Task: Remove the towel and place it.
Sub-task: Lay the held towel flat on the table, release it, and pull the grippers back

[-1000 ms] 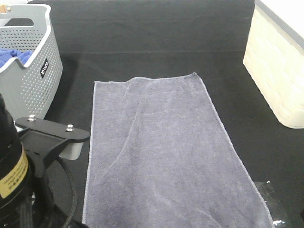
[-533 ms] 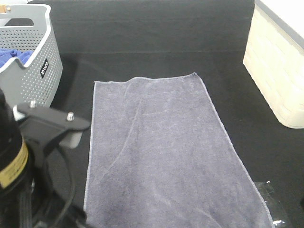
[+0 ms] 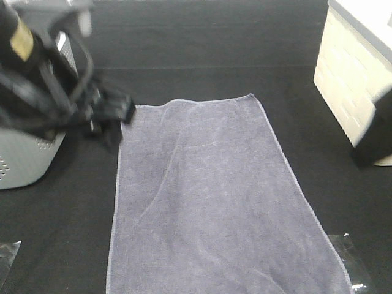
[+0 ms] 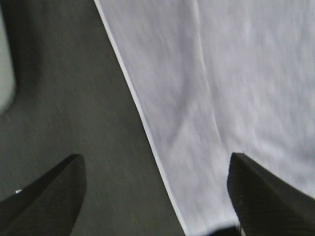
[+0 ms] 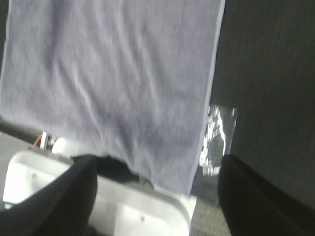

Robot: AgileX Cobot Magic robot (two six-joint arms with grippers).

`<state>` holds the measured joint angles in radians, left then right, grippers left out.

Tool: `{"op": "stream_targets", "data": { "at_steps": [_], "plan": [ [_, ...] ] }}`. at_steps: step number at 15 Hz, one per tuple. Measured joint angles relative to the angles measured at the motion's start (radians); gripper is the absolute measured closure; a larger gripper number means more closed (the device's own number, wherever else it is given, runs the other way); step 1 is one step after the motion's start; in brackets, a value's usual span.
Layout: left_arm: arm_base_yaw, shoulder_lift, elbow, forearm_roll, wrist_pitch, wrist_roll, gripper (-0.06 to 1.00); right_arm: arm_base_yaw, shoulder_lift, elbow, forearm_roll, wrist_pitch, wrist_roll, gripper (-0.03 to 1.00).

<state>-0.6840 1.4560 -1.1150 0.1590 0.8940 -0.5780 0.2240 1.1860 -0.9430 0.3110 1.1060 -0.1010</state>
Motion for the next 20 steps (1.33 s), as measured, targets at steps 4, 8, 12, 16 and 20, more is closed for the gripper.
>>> {"op": "stream_targets", "data": {
  "at_steps": [4, 8, 12, 16, 20],
  "plan": [
    [0.193, 0.125, -0.168, -0.003, -0.012, 0.122, 0.19, 0.0, 0.202, -0.209, 0.0, -0.028, -0.001, 0.38],
    [0.278, 0.35, -0.405, -0.041, -0.011, 0.198, 0.19, 0.0, 0.415, -0.449, 0.0, -0.046, -0.004, 0.5],
    [0.28, 0.585, -0.668, -0.109, -0.011, 0.25, 0.19, 0.0, 0.623, -0.675, 0.011, -0.066, -0.055, 0.58],
    [0.28, 0.815, -0.912, -0.109, 0.038, 0.251, 0.19, 0.0, 0.88, -0.913, 0.017, -0.091, -0.092, 0.58],
    [0.285, 0.899, -0.977, -0.073, 0.096, 0.253, 0.19, 0.0, 1.08, -1.072, 0.018, -0.129, -0.126, 0.58]
  ]
}}
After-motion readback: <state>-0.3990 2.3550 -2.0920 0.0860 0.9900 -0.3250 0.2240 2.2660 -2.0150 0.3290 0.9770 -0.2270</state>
